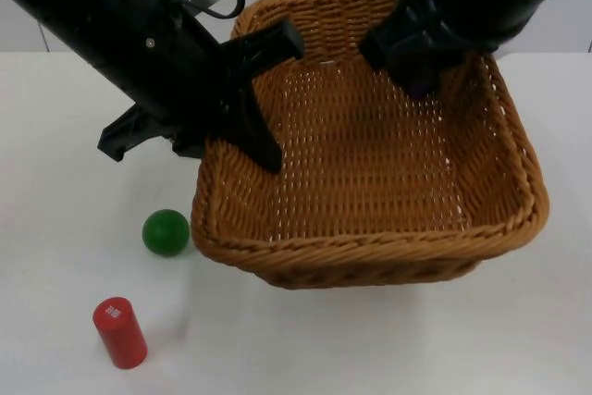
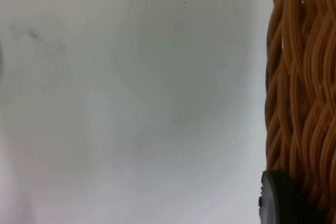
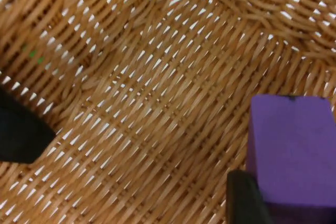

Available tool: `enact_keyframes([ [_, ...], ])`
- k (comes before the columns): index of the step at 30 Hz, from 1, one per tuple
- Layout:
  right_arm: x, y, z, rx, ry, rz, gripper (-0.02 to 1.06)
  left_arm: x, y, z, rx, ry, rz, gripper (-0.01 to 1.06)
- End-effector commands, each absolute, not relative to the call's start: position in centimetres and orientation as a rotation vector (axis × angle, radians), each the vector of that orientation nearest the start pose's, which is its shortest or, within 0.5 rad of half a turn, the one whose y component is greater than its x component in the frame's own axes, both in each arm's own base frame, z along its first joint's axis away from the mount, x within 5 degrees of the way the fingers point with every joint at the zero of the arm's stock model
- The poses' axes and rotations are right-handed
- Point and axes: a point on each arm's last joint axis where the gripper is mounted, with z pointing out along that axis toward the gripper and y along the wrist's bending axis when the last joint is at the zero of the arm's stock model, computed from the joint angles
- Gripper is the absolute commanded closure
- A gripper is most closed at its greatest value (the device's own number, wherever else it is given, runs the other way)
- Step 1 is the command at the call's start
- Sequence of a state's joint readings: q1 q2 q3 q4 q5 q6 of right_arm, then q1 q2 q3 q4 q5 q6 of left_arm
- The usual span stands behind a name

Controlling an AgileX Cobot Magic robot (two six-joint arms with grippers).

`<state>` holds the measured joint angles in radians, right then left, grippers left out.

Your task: Pick up the basket with the left hand and place the triangular block into the basket with the right hand.

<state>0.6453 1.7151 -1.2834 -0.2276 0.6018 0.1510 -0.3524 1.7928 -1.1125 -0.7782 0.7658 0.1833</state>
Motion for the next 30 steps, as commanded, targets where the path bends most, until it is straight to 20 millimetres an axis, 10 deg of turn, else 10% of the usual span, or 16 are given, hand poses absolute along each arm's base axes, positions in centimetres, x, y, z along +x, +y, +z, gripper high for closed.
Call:
enact_keyframes([
  [1,30.7,22.1,26.1,-0.802,2.348,0.107,1.04,31.4,-16.5,20.0,0.005,2.833,-0.924,1.05],
  [7,31.0,22.2,25.3,-0.816,2.367,0.093,0.8,31.4,-16.5,20.0,0.002,2.827,-0.92,1.05],
  [14,31.0,22.4,25.9,-0.851,2.301,0.102,0.0,31.4,-16.5,20.0,0.003,2.831,-0.922,1.05],
  [20,30.7,22.2,27.3,-0.842,2.249,0.122,0.0,31.3,-16.5,20.0,0.012,2.837,-0.92,1.05],
  [30,28.4,17.8,37.1,-0.609,1.954,0.212,0.0,31.3,-16.5,20.0,0.022,2.845,-0.916,1.05],
])
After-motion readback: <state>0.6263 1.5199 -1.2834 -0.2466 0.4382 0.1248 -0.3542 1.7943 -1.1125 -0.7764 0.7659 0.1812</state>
